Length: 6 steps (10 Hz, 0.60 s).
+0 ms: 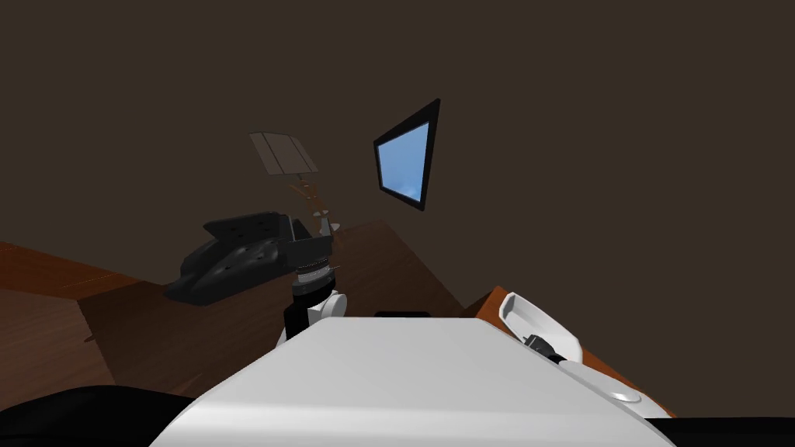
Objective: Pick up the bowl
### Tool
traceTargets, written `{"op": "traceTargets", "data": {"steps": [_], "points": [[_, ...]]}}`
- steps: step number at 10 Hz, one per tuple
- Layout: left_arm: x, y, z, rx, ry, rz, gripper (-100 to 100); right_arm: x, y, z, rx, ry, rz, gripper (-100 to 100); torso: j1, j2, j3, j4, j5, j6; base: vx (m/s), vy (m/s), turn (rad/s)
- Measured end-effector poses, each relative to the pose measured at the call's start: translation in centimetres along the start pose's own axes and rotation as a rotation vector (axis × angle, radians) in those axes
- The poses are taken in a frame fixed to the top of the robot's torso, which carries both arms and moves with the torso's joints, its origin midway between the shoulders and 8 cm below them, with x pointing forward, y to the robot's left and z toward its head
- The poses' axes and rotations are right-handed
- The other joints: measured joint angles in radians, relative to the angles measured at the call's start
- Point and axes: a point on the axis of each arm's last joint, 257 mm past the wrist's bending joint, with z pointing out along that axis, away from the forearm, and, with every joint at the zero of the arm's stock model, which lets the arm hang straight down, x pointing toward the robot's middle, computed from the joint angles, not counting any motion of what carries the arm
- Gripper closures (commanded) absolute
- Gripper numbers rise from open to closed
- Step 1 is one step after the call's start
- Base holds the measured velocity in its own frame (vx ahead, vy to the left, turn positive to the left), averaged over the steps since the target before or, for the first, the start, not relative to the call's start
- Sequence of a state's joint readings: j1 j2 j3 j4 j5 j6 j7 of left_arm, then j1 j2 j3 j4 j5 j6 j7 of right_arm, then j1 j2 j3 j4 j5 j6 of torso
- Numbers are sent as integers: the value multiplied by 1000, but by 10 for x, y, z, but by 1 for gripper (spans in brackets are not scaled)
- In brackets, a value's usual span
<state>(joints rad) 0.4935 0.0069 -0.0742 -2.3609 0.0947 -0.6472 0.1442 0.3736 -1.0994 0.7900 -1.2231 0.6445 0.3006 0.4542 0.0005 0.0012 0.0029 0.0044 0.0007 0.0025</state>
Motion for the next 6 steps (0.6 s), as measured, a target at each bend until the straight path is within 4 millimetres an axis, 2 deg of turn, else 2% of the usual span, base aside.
{"op": "traceTargets", "data": {"steps": [1,2,3,5,6], "points": [[0,0,0,0,0,0,0,0,0,0,0,-1,1,100,1,1,0,0,1,0,0,0,0],[0,0,0,0,0,0,0,0,0,0,1,-1,1,0,1,1,0,0,1,0,0,0,0],[0,0,0,0,0,0,0,0,0,0,1,0,1,100,1,1,0,0,1,0,18,35,-96],[0,0,0,0,0,0,0,-2,-11,-5,6,-8,-2,100,6,0,-1,-1,2,0,11,52,-51],[0,0,0,0,0,0,0,-3,-12,-6,6,-8,-1,0,5,0,-1,-1,2,-1,0,6,1]]}}
